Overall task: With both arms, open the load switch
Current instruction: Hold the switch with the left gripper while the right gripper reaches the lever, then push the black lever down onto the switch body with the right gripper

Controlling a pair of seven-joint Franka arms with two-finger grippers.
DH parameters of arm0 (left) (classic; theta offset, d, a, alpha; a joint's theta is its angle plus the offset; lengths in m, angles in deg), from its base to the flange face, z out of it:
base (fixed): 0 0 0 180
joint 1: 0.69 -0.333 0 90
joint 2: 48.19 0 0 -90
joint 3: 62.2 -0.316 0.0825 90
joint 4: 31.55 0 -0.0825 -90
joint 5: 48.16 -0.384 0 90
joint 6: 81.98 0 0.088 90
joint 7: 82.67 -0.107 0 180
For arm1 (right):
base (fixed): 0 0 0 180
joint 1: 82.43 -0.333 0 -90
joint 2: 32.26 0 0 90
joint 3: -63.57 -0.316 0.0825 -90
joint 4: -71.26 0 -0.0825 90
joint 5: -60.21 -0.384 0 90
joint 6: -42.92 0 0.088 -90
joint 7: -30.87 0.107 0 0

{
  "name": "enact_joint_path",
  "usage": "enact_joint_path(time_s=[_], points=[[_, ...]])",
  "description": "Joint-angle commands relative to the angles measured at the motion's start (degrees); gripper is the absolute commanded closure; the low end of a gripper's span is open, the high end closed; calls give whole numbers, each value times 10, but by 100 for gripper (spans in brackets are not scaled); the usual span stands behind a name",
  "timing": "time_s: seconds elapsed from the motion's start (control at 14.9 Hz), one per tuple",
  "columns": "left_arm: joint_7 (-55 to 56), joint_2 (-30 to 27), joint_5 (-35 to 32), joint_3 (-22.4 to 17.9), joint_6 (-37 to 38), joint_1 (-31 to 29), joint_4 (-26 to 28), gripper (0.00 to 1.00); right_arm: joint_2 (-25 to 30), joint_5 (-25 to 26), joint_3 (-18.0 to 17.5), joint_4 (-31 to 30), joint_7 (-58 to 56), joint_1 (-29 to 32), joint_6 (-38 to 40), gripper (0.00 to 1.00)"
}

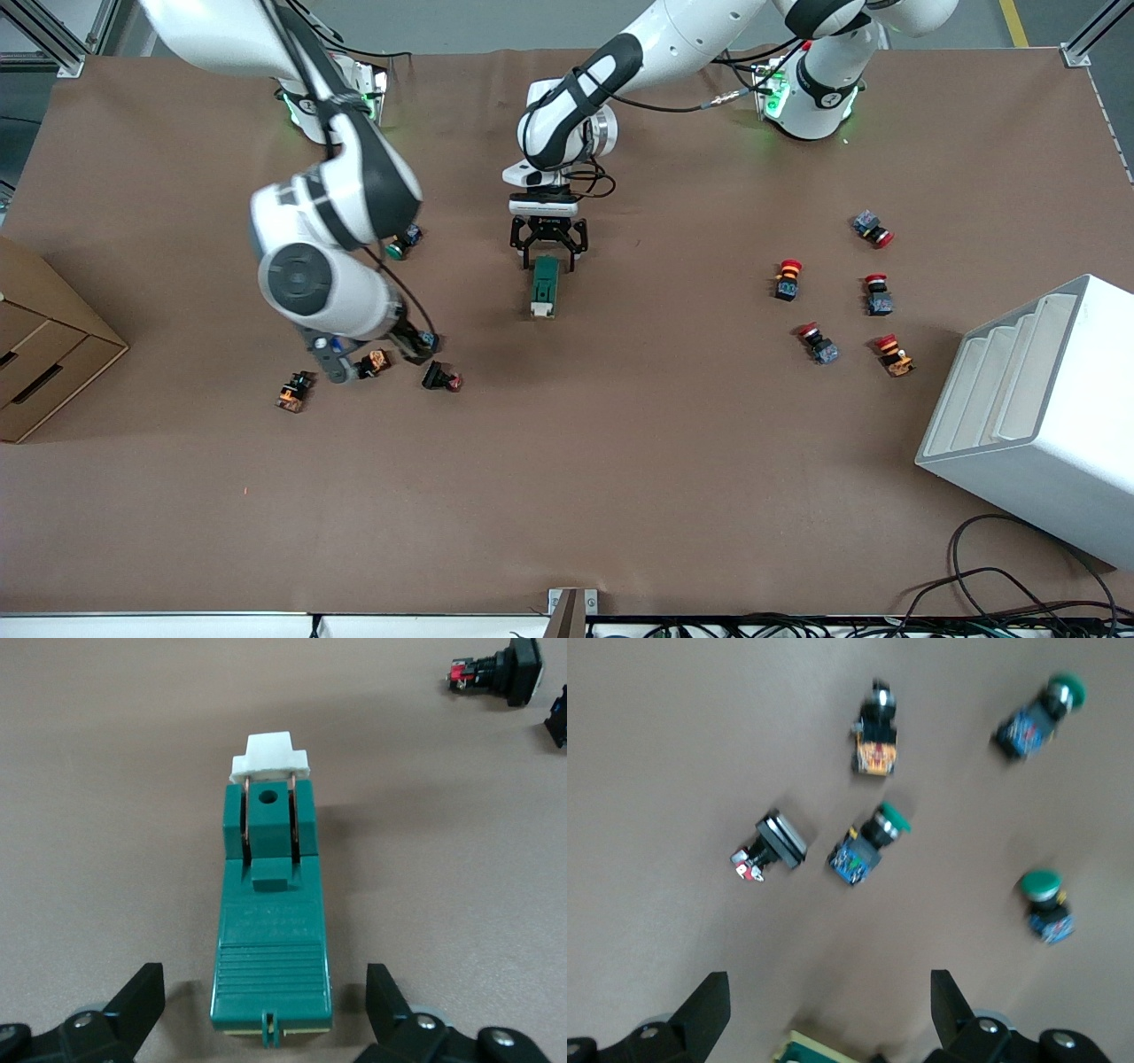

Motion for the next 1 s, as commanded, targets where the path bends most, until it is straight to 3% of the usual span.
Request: enact_joint_path(time_s=[0.0, 0.4, 0.94], points=[[9, 8, -10, -4, 15, 13, -1, 0, -44, -7, 3, 21, 107, -27, -4, 0], [10, 8, -23, -4, 15, 17, -2, 0, -129, -52, 3, 91, 281, -88, -15, 0], [9, 8, -24, -6, 15, 14, -6, 0, -171, -81, 2, 93, 380, -125, -68, 0]])
